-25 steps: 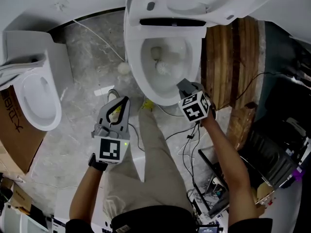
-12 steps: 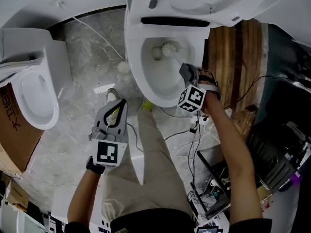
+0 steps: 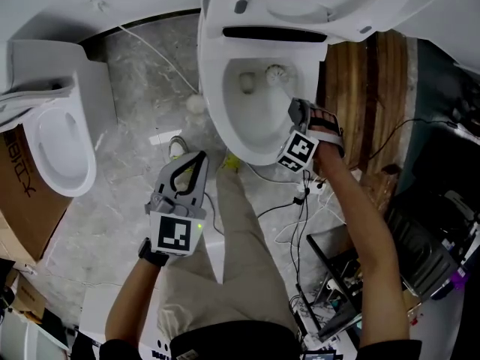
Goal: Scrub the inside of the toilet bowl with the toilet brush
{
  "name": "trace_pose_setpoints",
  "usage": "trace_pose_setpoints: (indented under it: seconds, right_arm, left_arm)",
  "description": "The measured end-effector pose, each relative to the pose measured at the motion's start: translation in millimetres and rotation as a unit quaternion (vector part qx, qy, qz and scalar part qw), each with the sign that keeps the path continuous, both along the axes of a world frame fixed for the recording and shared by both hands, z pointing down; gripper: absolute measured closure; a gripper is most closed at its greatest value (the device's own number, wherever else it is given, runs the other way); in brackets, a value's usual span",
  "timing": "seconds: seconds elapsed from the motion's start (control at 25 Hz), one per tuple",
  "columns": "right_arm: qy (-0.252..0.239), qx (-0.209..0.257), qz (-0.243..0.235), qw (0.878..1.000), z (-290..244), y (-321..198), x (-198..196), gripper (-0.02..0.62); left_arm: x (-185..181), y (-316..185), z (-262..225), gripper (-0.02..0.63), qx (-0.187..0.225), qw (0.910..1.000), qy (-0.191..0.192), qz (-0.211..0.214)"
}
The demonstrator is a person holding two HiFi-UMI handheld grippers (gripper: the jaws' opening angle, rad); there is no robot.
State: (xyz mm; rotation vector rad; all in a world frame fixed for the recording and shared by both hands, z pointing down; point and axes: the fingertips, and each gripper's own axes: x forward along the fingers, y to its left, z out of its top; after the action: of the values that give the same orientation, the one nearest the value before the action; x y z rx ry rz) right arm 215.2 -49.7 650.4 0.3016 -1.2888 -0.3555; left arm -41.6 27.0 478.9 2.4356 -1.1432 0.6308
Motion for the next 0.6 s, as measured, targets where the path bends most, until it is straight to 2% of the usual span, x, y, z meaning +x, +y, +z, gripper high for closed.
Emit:
trace_pose_setpoints:
  seconds: [0.28,0.6]
  right_arm:
    - [0.016,-0.024,0.067,0.997,-17.0,18.1,2.1,0.437]
    - [0.028,-0.077,0.079,0.993,-24.6,56.3,-1.3,0.437]
  left_arm:
    - [-9.7,-2.7,-0.9,0.588,0.006,0.9999,0.003,-0.011]
    - [-13.7,5.3,-2.2,0.588,0.001,1.0000,0.000,-0.008]
